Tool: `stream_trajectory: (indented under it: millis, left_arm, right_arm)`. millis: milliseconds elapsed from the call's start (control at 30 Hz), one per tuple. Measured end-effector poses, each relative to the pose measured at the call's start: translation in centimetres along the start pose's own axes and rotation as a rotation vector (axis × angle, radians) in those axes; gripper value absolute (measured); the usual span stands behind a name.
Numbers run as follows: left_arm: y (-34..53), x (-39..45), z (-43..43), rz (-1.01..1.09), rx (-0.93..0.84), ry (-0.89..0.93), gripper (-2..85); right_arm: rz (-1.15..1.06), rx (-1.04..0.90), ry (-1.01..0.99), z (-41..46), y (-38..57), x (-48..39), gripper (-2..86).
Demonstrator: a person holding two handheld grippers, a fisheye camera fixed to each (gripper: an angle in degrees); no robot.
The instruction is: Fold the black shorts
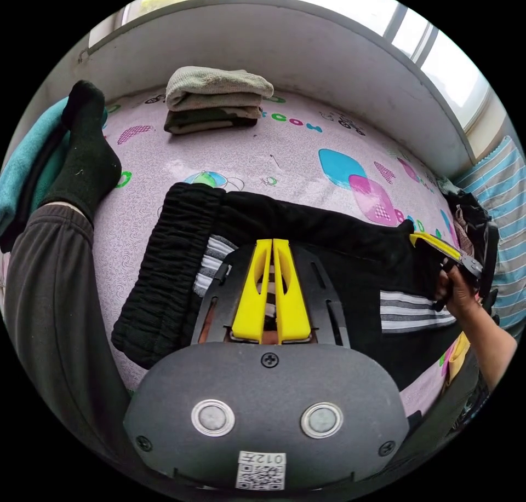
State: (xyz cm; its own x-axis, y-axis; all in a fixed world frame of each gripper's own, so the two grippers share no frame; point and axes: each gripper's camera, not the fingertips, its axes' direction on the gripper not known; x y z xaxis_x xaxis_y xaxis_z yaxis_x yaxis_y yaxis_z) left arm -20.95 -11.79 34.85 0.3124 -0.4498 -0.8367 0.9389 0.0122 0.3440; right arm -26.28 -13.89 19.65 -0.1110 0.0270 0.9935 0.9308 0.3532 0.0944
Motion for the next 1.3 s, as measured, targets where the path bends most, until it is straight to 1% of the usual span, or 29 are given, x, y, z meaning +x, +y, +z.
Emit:
stream_trajectory:
  millis: [33,100,133,167,233,333,400,467,533,667,800,900,933,967,1000,1033,1067,1167,1233,1300]
  left_arm:
    - [-0.1,0.0,0.1,0.003,0.000,-0.007,-0.1]
    - [-0.3,0.0,0.1,0.009,-0.009,-0.013,-0.1]
    - [-0.4,0.1,-0.3,0.017,-0.018,-0.035,-0.1]
    - [-0.4,0.2,-0.8,0.016,-0.003,-0.055,-0.1]
    - [-0.1,0.2,-2.7,0.000,0.108,-0.155,0.0]
    - [-0.7,-0.5,-2.9,-0.030,0.129,-0.219,0.0]
    - [-1.1,-1.4,-1.9,-0.040,0.091,-0.193,0.0]
    - [-0.9,-2.2,-0.9,-0.042,0.065,-0.162,-0.1]
    - [0.3,-2.8,-0.3,-0.048,0.090,-0.141,-0.1]
    - [1.6,-2.4,0.3,-0.033,0.105,-0.169,-0.1]
    - [1.5,-2.9,1.4,-0.052,0.103,-0.125,-0.1]
    - [1.8,-3.4,1.9,-0.071,0.113,-0.073,0.0]
    - [1.9,-3.2,1.5,-0.072,0.115,-0.060,0.1]
    - [2.0,-3.0,1.2,-0.067,0.124,-0.058,0.2]
    - [2.2,-2.2,0.4,-0.030,0.169,-0.053,0.3]
    - [2.4,-1.2,-0.2,0.005,0.211,-0.045,0.4]
    - [2.5,-0.7,-0.3,0.016,0.217,-0.039,0.5]
    - [2.7,1.8,1.8,0.096,0.123,-0.034,0.4]
    - [3.3,2.3,5.2,0.044,0.015,-0.125,0.3]
    - [4.1,2.2,8.0,0.023,-0.049,-0.155,0.1]
  right_arm:
    - [0.012,-0.004,-0.051,-0.1,0.0,0.8,7.8]
    - [0.042,-0.040,-0.061,-0.7,0.0,1.6,7.7]
    - [0.055,0.015,-0.073,-1.9,0.3,1.5,7.4]
    - [0.034,0.083,-0.066,-3.2,0.7,0.6,7.0]
    - [-0.016,0.134,-0.032,-4.1,0.8,-1.8,7.8]
    - [-0.051,0.117,-0.094,-3.1,-0.1,-5.2,8.7]
    - [-0.054,0.064,-0.120,-1.4,-0.8,-6.9,9.4]
    - [-0.025,-0.039,-0.074,1.4,-1.3,-8.2,10.2]
    - [-0.061,0.015,-0.019,1.7,-0.7,-9.0,10.0]
    - [-0.103,0.010,0.022,1.5,-0.6,-10.1,10.2]
    - [-0.073,0.010,-0.007,1.0,-0.7,-9.5,10.2]
    - [-0.046,0.006,-0.070,0.1,-0.6,-8.7,9.9]
    - [-0.054,-0.014,-0.107,-0.7,-0.4,-8.4,9.3]
    - [-0.049,0.013,-0.130,-2.1,0.1,-8.0,8.9]
    - [-0.049,0.037,-0.133,-3.0,0.5,-7.8,8.8]
    - [-0.043,0.076,-0.111,-4.7,1.3,-7.5,8.9]
    - [-0.032,0.098,-0.073,-6.3,2.2,-7.2,9.1]
    - [-0.044,0.087,-0.009,-8.5,4.3,-6.1,9.7]
    - [-0.036,0.031,0.022,-8.6,5.3,-5.4,10.3]
    - [-0.006,-0.050,0.024,-7.9,6.1,-4.8,10.6]
